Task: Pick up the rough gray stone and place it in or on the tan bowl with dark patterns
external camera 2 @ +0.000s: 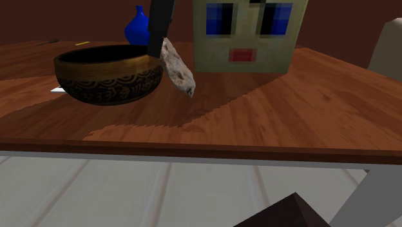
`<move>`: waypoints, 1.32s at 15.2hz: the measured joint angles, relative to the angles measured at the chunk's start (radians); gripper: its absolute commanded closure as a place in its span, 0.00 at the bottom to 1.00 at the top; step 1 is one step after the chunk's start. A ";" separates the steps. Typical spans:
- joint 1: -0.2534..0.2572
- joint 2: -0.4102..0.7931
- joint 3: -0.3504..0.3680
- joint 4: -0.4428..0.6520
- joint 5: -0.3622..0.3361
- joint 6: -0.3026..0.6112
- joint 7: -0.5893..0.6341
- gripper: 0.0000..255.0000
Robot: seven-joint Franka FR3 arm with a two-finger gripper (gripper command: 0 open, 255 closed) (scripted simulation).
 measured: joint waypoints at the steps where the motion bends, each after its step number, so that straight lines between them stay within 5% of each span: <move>1: 0.000 0.000 0.000 0.000 0.000 0.000 0.000 1.00; 11: 0.001 -0.001 0.002 0.002 0.001 0.000 0.001 1.00; 20: 0.006 0.007 0.013 0.111 0.004 -0.102 0.016 1.00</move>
